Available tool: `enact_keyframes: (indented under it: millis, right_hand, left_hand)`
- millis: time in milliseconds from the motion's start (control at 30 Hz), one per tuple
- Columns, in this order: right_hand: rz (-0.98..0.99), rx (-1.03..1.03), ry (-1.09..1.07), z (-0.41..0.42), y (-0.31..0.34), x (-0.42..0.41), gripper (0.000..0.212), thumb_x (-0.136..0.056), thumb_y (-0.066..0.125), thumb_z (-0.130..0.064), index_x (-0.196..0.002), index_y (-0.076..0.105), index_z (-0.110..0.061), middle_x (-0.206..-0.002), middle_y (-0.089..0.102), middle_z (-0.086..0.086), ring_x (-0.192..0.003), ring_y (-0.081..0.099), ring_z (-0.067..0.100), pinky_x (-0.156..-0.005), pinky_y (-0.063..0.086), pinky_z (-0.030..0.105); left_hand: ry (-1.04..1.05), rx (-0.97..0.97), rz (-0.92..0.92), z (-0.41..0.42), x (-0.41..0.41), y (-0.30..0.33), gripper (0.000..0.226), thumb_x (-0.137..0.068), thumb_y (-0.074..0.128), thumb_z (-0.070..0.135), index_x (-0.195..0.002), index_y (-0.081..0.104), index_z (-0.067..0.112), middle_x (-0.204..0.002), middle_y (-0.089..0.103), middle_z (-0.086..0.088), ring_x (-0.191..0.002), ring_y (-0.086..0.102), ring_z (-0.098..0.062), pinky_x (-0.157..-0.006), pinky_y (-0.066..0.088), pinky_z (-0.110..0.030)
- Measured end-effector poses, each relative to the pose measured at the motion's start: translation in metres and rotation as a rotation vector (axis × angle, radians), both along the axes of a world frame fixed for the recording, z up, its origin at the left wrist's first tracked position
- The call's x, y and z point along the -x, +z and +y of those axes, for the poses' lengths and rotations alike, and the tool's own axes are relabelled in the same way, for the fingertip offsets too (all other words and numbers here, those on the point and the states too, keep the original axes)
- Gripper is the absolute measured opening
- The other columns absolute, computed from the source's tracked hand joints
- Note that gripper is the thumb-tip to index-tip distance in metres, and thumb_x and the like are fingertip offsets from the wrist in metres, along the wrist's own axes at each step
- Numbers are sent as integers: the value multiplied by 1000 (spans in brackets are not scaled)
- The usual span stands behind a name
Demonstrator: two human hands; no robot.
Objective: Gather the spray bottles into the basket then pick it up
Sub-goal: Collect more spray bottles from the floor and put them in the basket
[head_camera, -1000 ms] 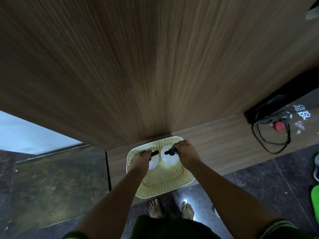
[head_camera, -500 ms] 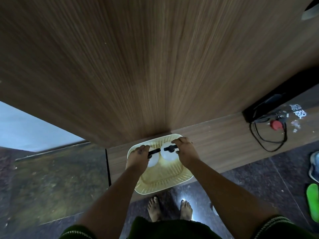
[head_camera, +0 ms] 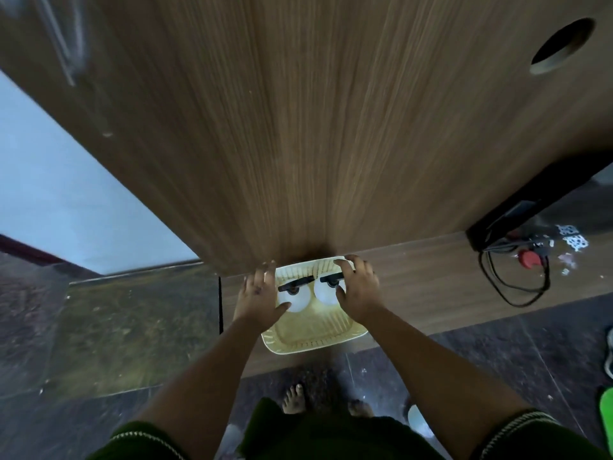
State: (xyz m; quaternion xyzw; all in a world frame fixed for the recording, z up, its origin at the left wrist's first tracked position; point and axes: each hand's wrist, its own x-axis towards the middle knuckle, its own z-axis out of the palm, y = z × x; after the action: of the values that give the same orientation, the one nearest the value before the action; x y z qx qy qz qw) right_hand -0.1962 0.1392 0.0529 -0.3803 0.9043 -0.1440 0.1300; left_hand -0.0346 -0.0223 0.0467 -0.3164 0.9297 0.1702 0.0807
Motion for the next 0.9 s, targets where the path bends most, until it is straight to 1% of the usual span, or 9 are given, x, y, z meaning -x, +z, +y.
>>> enact_keyframes:
  millis: [133, 333, 500, 600, 633, 700, 767, 833, 900]
  right_hand:
    - [51, 13, 179, -2, 20, -7, 51, -80, 60, -24, -129, 48, -17, -131, 48, 10, -115, 48, 33, -92, 45, 43]
    - [40, 88, 492, -14, 54, -40, 53, -82, 59, -27, -133, 44, -23, -136, 42, 4, -121, 42, 26, -98, 41, 43]
    - [74, 99, 771, -28, 70, -87, 54, -81, 60, -23, -132, 44, -22, -135, 42, 5, -123, 41, 27, -101, 40, 44]
    - [134, 103, 934, -37, 71, -131, 52, -82, 60, -26, -131, 44, -20, -135, 45, 7, -127, 41, 29, -104, 36, 45]
    - [149, 109, 977, -39, 70, -150, 52, -82, 60, -27, -131, 45, -18, -136, 46, 7, -131, 39, 30, -108, 32, 46]
    - [156, 119, 1045, -40, 68, -195, 54, -83, 59, -26, -134, 43, -15, -141, 46, 7, -142, 28, 27, -116, 19, 49]
    - [158, 97, 1131, -36, 66, -246, 64, -86, 57, -30, -142, 34, -12, -150, 36, 7, -147, 15, 24, -119, 7, 49]
    - [159, 82, 1257, -26, 65, -299, 72, -87, 55, -36, -147, 23, -11, -156, 26, 7, -149, 8, 22, -119, 2, 47]
    - [148, 95, 1390, -8, 67, -353, 76, -87, 55, -39, -149, 20, -12, -158, 22, 8, -149, 6, 22, -120, 2, 46]
  left_hand:
    - [136, 35, 23, 4, -26, 23, 95, -76, 68, 49, -149, 20, 10, -152, 31, -13, -136, 34, -35, -115, 29, -46]
    - [450, 57, 124, 54, -75, 50, 92, -80, 65, 48, -150, 20, 8, -151, 33, -14, -136, 35, -35, -111, 33, -44]
    - [651, 138, 105, 108, -143, 60, 90, -80, 65, 42, -150, 19, 9, -151, 34, -13, -135, 36, -33, -112, 34, -44]
    - [797, 180, 109, 146, -192, 70, 88, -80, 63, 43, -149, 24, 6, -150, 36, -15, -136, 35, -34, -112, 34, -45]
    - [868, 196, 117, 159, -211, 74, 85, -82, 59, 46, -148, 26, 4, -150, 35, -16, -137, 34, -34, -113, 32, -45]
    - [1020, 226, 121, 188, -252, 79, 83, -85, 40, 57, -146, 29, 1, -150, 36, -19, -138, 34, -36, -114, 30, -45]
    - [1168, 227, 131, 220, -298, 80, 88, -84, 24, 63, -147, 28, 1, -152, 33, -20, -140, 31, -37, -116, 27, -46]
    - [1330, 228, 120, 257, -344, 77, 91, -83, 16, 64, -147, 26, 1, -154, 28, -21, -143, 26, -37, -118, 23, -46]
    - [1486, 215, 99, 303, -386, 76, 91, -83, 13, 64, -147, 26, 0, -155, 26, -21, -144, 24, -37, -118, 21, -46]
